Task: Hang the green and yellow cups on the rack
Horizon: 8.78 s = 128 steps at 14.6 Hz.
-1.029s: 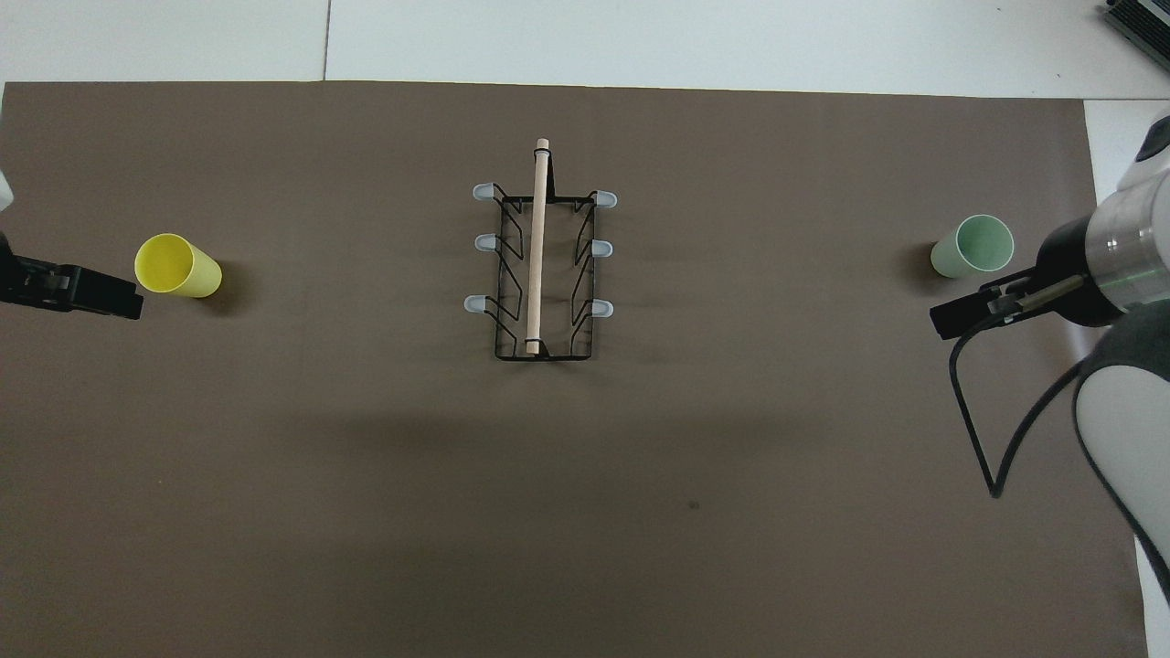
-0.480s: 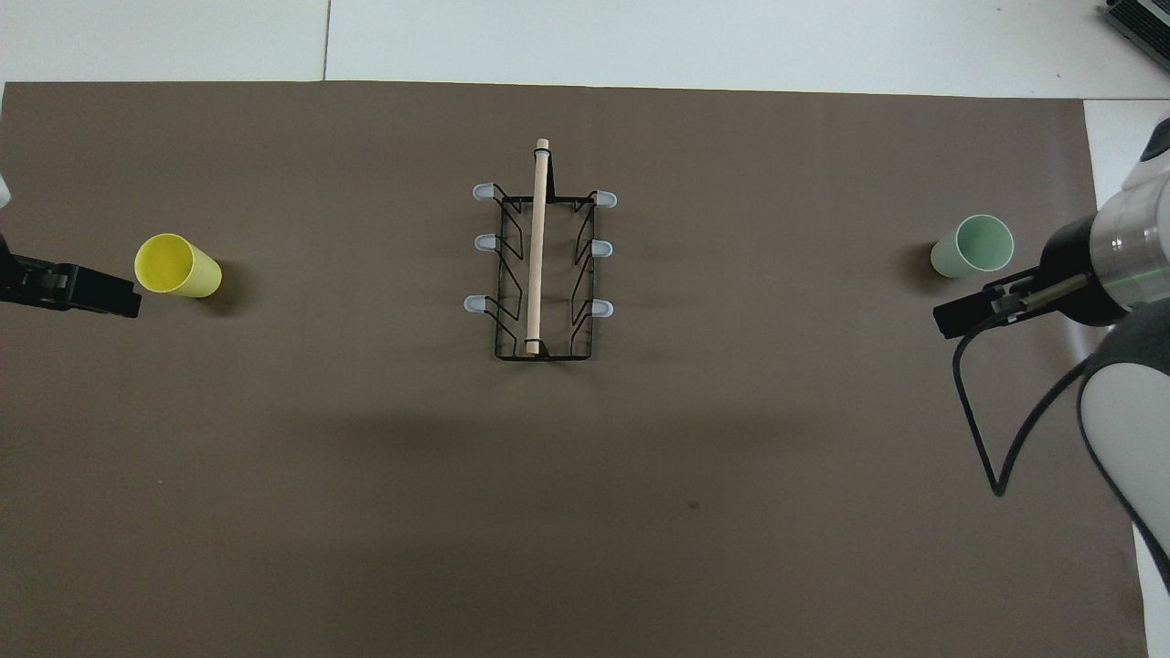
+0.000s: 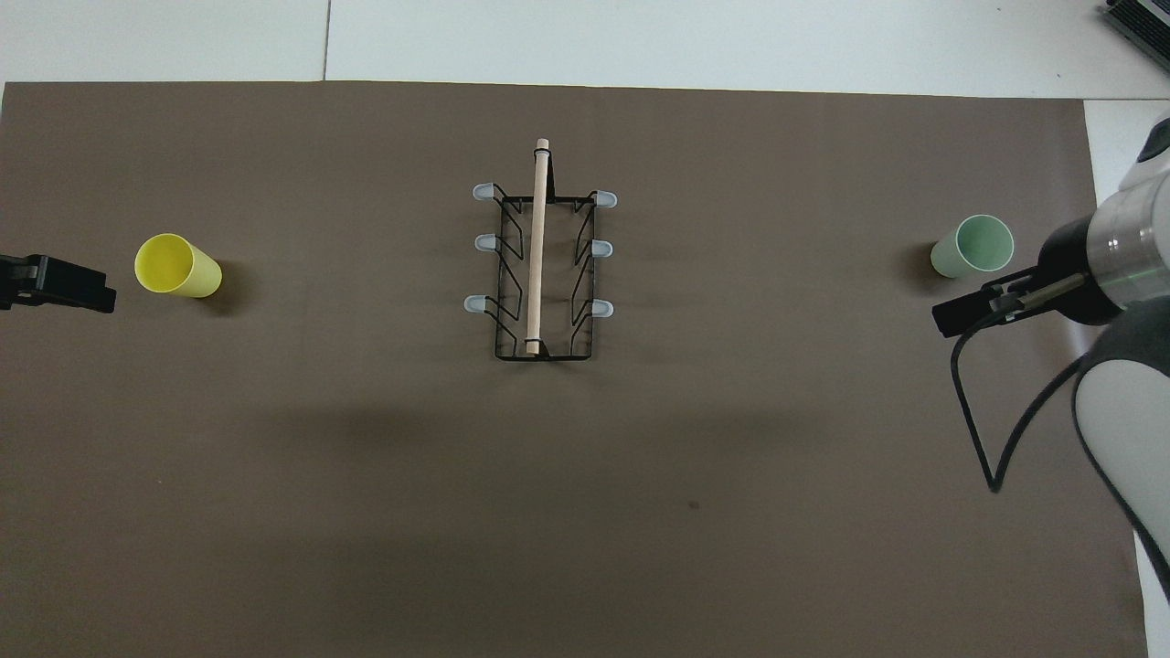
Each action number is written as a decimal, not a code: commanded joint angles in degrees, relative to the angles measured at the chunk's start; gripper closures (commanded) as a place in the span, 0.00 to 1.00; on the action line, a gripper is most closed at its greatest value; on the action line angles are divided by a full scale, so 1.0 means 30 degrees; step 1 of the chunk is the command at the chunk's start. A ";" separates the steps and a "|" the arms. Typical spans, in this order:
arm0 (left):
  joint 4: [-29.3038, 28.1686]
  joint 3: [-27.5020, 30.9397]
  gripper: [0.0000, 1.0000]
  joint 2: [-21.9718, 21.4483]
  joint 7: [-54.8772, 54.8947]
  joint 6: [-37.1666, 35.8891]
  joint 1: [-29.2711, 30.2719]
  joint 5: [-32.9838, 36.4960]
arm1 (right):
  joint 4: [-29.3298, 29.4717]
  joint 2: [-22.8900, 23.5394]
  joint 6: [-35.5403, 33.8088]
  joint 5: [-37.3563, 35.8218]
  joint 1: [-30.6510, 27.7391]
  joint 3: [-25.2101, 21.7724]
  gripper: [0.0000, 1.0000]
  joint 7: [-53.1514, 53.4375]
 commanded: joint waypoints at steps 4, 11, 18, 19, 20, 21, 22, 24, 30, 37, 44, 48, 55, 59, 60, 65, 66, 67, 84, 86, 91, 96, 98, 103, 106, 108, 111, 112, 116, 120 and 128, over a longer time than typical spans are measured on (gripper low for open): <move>0.2684 0.3118 0.00 0.3280 -0.4502 -0.0407 -0.0705 -0.3234 | -0.2066 0.0352 0.3224 -0.0213 -0.0094 0.0027 0.00 0.0211; 0.2893 0.5343 0.00 0.5537 -1.1154 0.0060 -0.0704 -0.7510 | -0.2567 0.2634 0.5629 -0.1939 -0.0065 0.0027 0.00 -0.0750; 0.3098 0.7747 0.00 0.8846 -1.4821 0.0996 -0.0177 -1.2082 | -0.2714 0.4599 0.6306 -0.5658 0.0051 0.0027 0.00 -0.4767; 0.3098 0.7895 0.00 0.9432 -1.4880 0.1376 0.0055 -1.2378 | -0.2859 0.4804 0.6364 -0.7084 0.0227 0.0027 0.00 -0.5146; 0.3098 0.7897 0.00 0.9902 -1.4881 0.1902 0.0376 -1.2787 | -0.3092 0.5009 0.6596 -0.8897 0.0315 0.0085 0.00 -0.5643; 0.3069 0.7897 0.00 1.0167 -1.4910 0.2458 0.0409 -1.3400 | -0.3501 0.5040 0.7121 -1.0104 0.0316 0.0085 0.00 -0.6315; 0.3011 0.8071 0.00 1.0402 -1.5084 0.2522 0.0438 -1.3899 | -0.4027 0.5040 0.7677 -1.0899 0.0316 0.0056 0.00 -0.6989; 0.2923 0.8131 0.00 1.1074 -1.6310 0.2464 0.0991 -1.4894 | -0.4265 0.5069 0.7683 -1.2597 0.0287 0.0056 0.00 -0.7638; -0.0731 0.8248 0.00 1.0790 -1.7840 0.2465 0.0879 -1.9144 | -0.4266 0.4952 0.6599 -1.5360 0.0669 0.0114 0.00 -0.8723; -0.4020 0.8103 0.00 0.9439 -1.7868 0.2874 -0.0204 -2.2046 | -0.4705 0.5096 0.5455 -1.9506 0.1016 0.0144 0.00 -1.4813; -0.4811 0.7868 0.00 0.9408 -1.7840 0.5127 -0.1172 -2.4010 | -0.4413 0.8144 0.5192 -2.4349 0.2133 0.0144 0.00 -1.4262; -0.4841 0.7662 0.00 0.9205 -1.7694 0.5159 -0.1260 -2.4070 | -0.4734 0.8965 0.6096 -2.6052 0.1869 0.0115 0.00 -1.3035; -0.5221 0.7779 0.80 0.8618 -1.6645 0.7209 -0.2987 -2.4012 | -0.5757 0.9288 0.7446 -2.7864 0.1402 0.0115 0.00 -1.1221; -0.4873 0.7867 1.00 0.8354 -1.5848 0.7385 -0.3048 -2.3777 | -0.6200 0.9259 0.7829 -2.8749 0.0931 0.0115 0.00 -1.0541; -0.4435 0.7867 1.00 0.8354 -1.5877 0.7386 -0.3048 -2.3632 | -0.6229 0.9259 0.7829 -2.8749 0.0902 0.0115 0.00 -1.0367; -0.1389 0.7779 1.00 0.8295 -1.6112 0.7298 -0.2843 -2.0883 | -0.6815 0.9171 0.8354 -3.0239 0.0201 0.0115 0.00 -0.9722; -0.1065 0.7750 1.00 0.7947 -1.6112 0.7327 -0.2930 -2.0268 | -0.6931 0.9171 0.8385 -3.0649 0.0083 0.0115 0.00 -0.9547; -0.1004 0.7779 1.00 0.7566 -1.6141 0.7414 -0.2989 -1.9884 | -0.7078 0.9113 0.8444 -3.1204 -0.0034 0.0115 0.00 -0.9284; -0.0532 -0.0800 1.00 0.1353 -1.7138 0.7327 -0.2667 -0.1692 | -0.7196 0.9200 0.9762 -3.5868 -0.1940 0.0115 0.00 -0.6557; -0.0739 -0.2232 1.00 0.1176 -1.7049 0.7560 -0.2667 -0.0115 | -0.7196 0.9229 0.9792 -3.5897 -0.1940 0.0115 0.41 -0.6586; -0.6380 -0.5663 1.00 -0.0490 -1.7079 1.6093 -0.2579 0.3381 | -0.7021 0.9113 0.9880 -3.5548 -0.1910 0.0144 0.61 -0.6936; -0.9816 -0.7247 1.00 -0.0846 -1.7078 2.1235 -0.2608 0.4990 | -0.6874 0.7446 1.4993 -3.1014 -0.3721 0.0173 0.60 -1.0620; -1.1017 -0.7367 1.00 -0.0816 -1.7049 2.3839 -0.2638 0.5255 | -0.7019 0.6860 1.6378 -3.0363 -0.4427 0.0173 0.60 -1.1331; -1.2751 -0.8274 1.00 -0.1168 -1.7049 2.5579 -0.2638 0.5256 | -0.8103 0.4429 1.6560 -2.6773 -0.4166 0.0290 0.60 -1.3140; -1.3363 -0.8860 1.00 -0.1430 -1.7049 2.5492 -0.2609 0.5256 | -0.7755 0.3958 1.5658 -1.9750 -0.4166 0.0583 0.61 -1.7675; -1.3542 -0.8890 1.00 -0.1578 -1.7136 2.5316 -0.2609 0.5314 | -0.6383 0.3927 1.3145 -1.6080 -0.4195 0.1253 0.60 -1.9935; -1.3513 -0.9154 1.00 -0.1694 -1.7138 2.4121 -0.2609 0.5315 | -0.4332 0.3490 0.9103 -1.0839 -0.4195 0.1930 0.60 -2.1670; -1.3455 -0.9212 0.96 -0.1724 -1.7079 2.3534 -0.2638 0.5315 | -0.3948 0.3256 0.8248 -0.9021 -0.4253 0.1931 0.61 -2.1877; -1.3309 -0.9359 0.40 -0.1842 -1.6962 2.2390 -0.2609 0.5257 | -0.3710 0.2229 0.7010 -0.0849 -0.5391 0.1814 0.61 -2.3835; -1.2869 -0.9388 0.00 -0.1725 -1.7019 2.2152 -0.2463 0.5256 | -0.3739 0.1790 0.6397 0.4521 -0.6303 0.1814 0.61 -2.6505; -1.0327 -0.9301 0.00 -0.1403 -1.5739 1.8415 -0.2170 0.5256 | -0.4617 0.0794 0.3324 1.4363 -0.8936 0.1785 0.61 -3.1773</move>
